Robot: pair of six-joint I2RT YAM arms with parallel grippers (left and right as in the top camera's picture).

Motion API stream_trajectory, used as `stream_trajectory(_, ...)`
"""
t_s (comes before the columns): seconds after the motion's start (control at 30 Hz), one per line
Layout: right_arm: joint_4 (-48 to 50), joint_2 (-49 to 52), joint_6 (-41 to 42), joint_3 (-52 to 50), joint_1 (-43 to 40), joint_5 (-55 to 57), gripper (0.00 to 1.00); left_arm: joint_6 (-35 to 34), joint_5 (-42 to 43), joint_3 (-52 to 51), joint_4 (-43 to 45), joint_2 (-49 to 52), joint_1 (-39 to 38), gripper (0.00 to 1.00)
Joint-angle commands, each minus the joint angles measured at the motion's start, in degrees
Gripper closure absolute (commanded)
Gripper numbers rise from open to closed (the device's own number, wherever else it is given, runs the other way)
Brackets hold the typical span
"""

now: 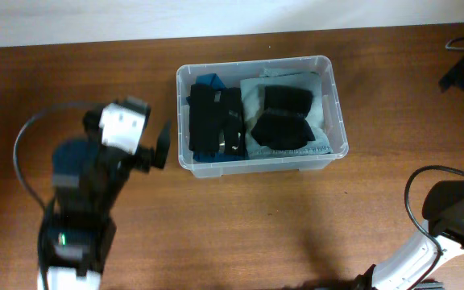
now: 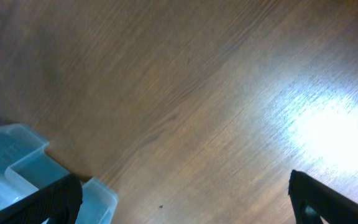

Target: Pack container

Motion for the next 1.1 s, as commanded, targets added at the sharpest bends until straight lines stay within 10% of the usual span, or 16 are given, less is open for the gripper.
stream_trajectory(0.0,0.0,-0.5,0.7,-0.3,0.0,0.1,0.02,-0.1,0.9,-10.8,6.1,-9.3,1.1,0.01)
stream_trajectory(0.43,0.0,-0.5,0.7,-0.3,0.0,0.1,0.02,-0.1,0.9,-36.9,14.5,-37.1,6.2,0.01)
stream_trajectory(1.07,0.0,-0.5,0.7,-0.3,0.0,0.1,0.01,-0.1,1.1,-49.4,13.1,-51.7,7.8,0.01)
